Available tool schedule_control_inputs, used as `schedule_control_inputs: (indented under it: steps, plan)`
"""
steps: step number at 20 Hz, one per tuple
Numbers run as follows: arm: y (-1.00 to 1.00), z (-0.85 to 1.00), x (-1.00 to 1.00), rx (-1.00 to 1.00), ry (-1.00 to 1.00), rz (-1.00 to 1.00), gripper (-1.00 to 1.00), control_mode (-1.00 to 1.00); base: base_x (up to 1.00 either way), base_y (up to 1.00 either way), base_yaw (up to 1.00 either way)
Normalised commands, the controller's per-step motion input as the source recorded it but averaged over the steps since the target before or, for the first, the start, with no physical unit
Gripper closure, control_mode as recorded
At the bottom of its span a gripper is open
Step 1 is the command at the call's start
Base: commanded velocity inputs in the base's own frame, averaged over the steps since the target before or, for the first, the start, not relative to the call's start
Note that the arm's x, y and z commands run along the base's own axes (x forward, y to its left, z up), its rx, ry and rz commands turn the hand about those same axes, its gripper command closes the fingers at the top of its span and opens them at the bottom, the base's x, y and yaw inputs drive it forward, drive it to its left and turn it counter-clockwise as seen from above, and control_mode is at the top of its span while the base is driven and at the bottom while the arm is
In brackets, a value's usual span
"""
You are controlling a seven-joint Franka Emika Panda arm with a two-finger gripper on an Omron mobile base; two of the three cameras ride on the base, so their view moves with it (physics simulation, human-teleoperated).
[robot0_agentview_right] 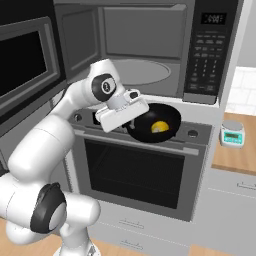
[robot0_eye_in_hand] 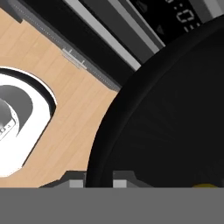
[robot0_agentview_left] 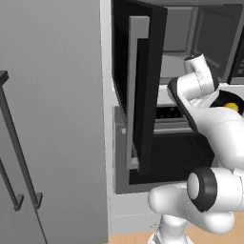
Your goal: Pick the lemon from the sink and place it in the bowl. Then pick the bowl and place it in the microwave. Then close the microwave door and press the start button.
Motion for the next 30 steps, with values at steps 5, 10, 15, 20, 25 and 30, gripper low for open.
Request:
schedule_control_inputs:
  steps: [5, 10, 15, 20, 25, 30]
  plan:
    - [0.0, 0.0, 0.0, 0.0, 0.0, 0.0, 1.0, 1.0, 0.09, 0.09, -0.01]
    - [0.0, 0.0, 0.0, 0.0, 0.0, 0.0, 1.0, 1.0, 0.0, 0.0, 0.0]
    - [0.0, 0.0, -0.29, 0.01, -0.06, 0.01, 1.0, -1.0, -0.09, 0.0, 0.0]
    - [0.02, 0.18, -0.98, 0.0, -0.17, 0.01, 1.0, -1.0, 0.0, 0.0, 0.0]
    - [0.38, 0.57, -0.75, 0.0, -0.12, 0.05, 1.0, -1.0, 0.0, 0.0, 0.0]
    - [0.55, 0.58, 0.03, 0.0, -0.01, 0.22, 1.0, -1.0, 0.0, 0.0, 0.0]
